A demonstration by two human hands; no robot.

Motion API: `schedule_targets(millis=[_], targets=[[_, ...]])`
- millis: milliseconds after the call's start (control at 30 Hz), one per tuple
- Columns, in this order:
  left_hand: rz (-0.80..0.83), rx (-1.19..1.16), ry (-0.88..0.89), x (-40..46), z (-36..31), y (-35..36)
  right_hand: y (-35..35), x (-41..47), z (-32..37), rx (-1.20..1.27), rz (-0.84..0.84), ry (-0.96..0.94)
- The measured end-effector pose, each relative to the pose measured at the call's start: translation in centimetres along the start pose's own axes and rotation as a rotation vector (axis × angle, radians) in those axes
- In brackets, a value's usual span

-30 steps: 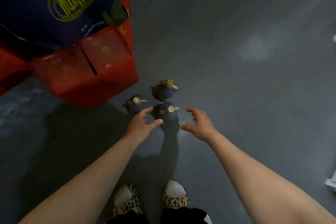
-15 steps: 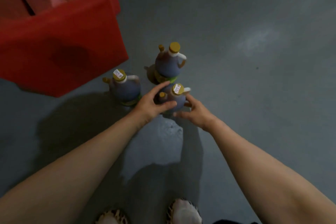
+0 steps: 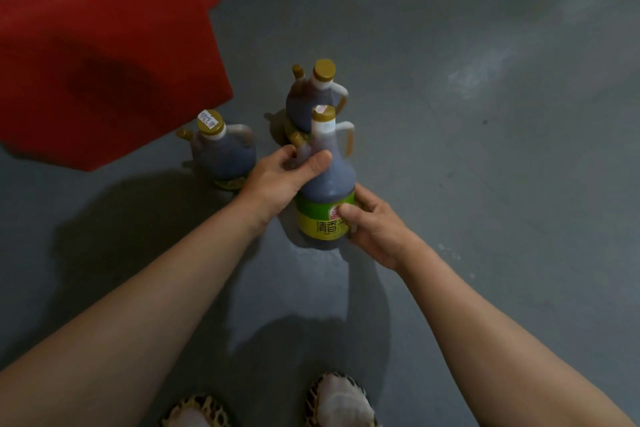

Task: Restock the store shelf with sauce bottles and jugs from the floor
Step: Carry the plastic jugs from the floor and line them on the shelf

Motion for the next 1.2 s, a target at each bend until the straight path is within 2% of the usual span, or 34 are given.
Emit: schedule_targets(millis=[133, 400, 600, 833, 967, 1200], targets=[[0.044, 0.073, -0.016, -0.6, -1.1, 0.1, 0.0, -1.3, -0.1, 0.166, 0.131, 0.047], [0.002, 0.084, -0.043, -1.7, -2.7, -0.2, 0.6, -3.3, 1.1, 0.183, 0.211, 0.09], [-0.012, -0.002, 0.013, -2.9, -6.2, -0.8, 2.5, -3.6, 3.3, 0.145, 0.159, -0.004], [-0.113, -0.163, 0.094, -3.6, -10.6, -2.9, 6.4, -2.9, 6.9, 0.034, 0.075, -0.112], [-0.105, -0.225, 0.144, -4.1, -11.4, -3.8, 7.9, -2.5, 7.8, 0.016, 0.041, -0.152], [-0.068, -0.283, 0.118, -3.3, -11.4, -4.5, 8.0, -1.8, 7.9, 0.004, 0.038, -0.179]])
Point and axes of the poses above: each hand's wrist, its own x-axis towards the middle knuckle, its own y-axis out of the palm, z = x × y, the point moved 3 cm from there along x, towards the middle knuckle, and after that the axes turned 5 degrees about y, right-handed, at the moved point
